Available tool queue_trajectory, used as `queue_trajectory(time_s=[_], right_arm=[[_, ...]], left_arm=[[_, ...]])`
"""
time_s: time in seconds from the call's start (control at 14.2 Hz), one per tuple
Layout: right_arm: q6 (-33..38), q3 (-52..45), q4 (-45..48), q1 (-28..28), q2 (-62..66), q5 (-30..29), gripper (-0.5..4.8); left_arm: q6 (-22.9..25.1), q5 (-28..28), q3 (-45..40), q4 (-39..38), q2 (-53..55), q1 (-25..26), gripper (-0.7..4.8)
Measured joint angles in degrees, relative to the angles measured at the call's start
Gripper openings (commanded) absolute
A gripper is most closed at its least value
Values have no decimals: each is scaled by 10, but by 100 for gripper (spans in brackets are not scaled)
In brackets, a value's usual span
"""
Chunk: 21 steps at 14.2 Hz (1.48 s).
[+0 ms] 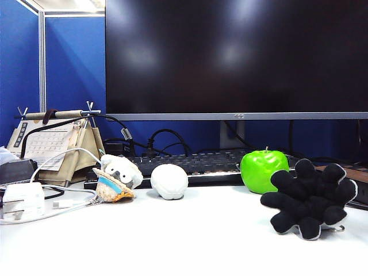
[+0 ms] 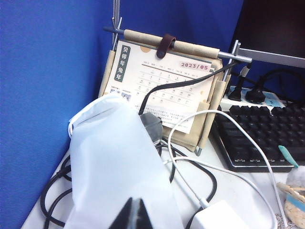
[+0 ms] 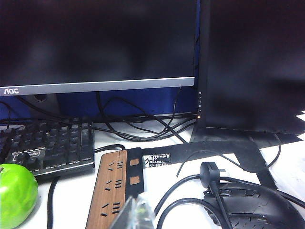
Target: Place the tilting octopus upright.
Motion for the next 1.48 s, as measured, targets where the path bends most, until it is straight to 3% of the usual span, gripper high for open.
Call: queue_trajectory(time_s=[0.42, 0.63, 0.84, 0.99, 1.13, 1.2, 1.34, 1.48], right_arm=[[0, 0, 0, 0, 0, 0, -7], [21, 0, 16, 0, 0, -26, -7], [123, 0, 144, 0, 0, -114, -8], [161, 13, 268, 2, 0, -152, -7], [201, 146, 149, 2, 0, -155, -7], [200, 222, 41, 2, 13, -155, -7], [147, 398, -96, 2, 95, -210, -7], [135, 566, -156, 2, 193, -257, -7]], left_arm=[[-1, 0, 0, 0, 0, 0, -3], [-43, 1, 0, 1, 0, 0, -2], [-101, 59, 43, 42, 0, 0, -3], [-133, 67, 122, 106, 0, 0, -3], [-135, 64, 258, 49, 19, 0, -3], [-115, 65, 324, 10, 50, 0, -3], [-21, 92, 507, -141, 189, 0, -2], [39, 103, 656, -244, 319, 0, -2]])
